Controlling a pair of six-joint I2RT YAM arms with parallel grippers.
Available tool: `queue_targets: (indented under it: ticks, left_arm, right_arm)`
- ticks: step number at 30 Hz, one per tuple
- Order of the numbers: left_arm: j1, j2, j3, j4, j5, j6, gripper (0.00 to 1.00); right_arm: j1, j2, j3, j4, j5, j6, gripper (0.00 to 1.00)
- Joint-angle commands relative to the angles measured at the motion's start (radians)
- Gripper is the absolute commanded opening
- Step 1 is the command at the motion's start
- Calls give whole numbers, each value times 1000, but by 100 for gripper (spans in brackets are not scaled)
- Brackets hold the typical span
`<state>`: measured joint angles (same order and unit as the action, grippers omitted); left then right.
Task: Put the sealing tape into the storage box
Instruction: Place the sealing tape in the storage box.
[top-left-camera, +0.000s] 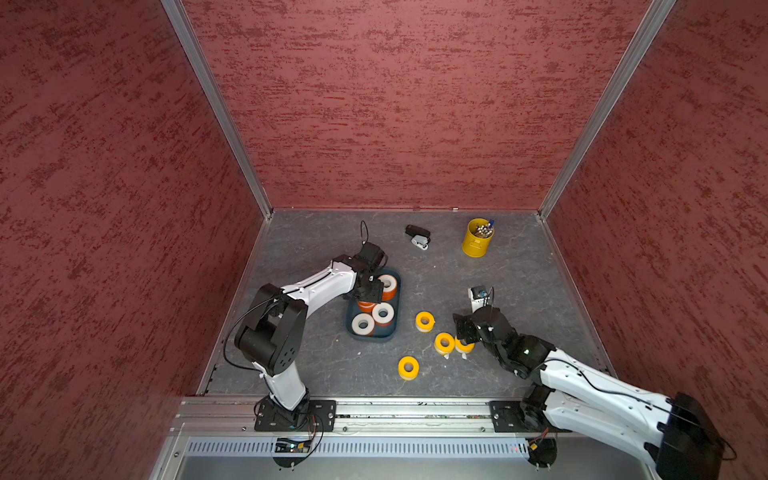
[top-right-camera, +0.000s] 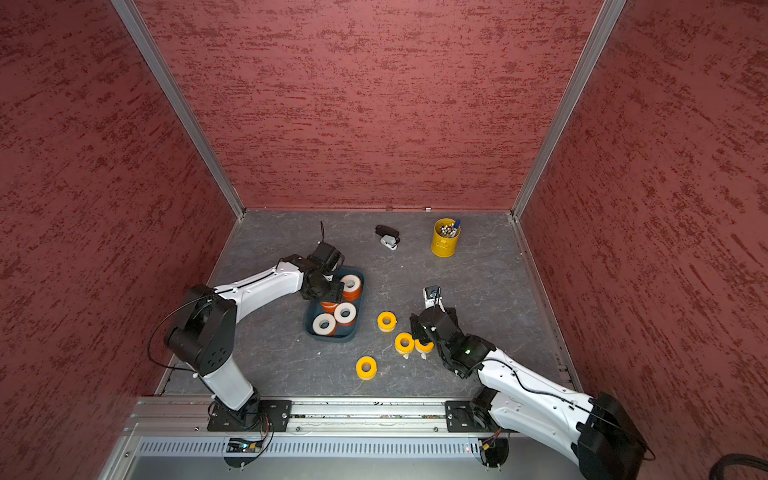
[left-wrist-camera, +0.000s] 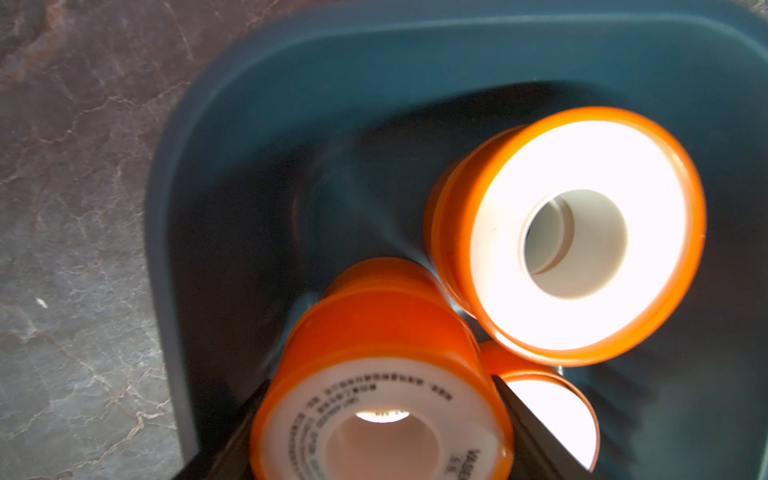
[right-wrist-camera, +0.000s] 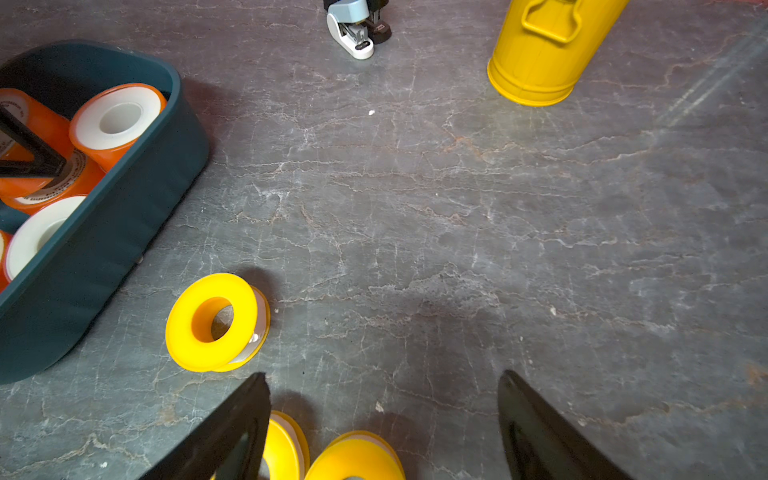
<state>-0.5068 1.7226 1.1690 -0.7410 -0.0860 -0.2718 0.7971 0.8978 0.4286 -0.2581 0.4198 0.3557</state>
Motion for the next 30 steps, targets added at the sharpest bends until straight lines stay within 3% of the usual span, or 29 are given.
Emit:
queue_targets:
  ticks: [1, 13, 30]
  left_arm:
    - [5, 13, 12, 17, -16, 7, 80]
    - [1, -13, 10, 23, -16, 0, 85]
    - [-107, -286, -2, -60, -75, -63, 87]
  right_arm:
    - [5, -3, 15, 19, 0, 2, 87]
    - [6, -1, 15, 19, 0, 2, 87]
    - [5, 4, 16, 22, -1, 2, 87]
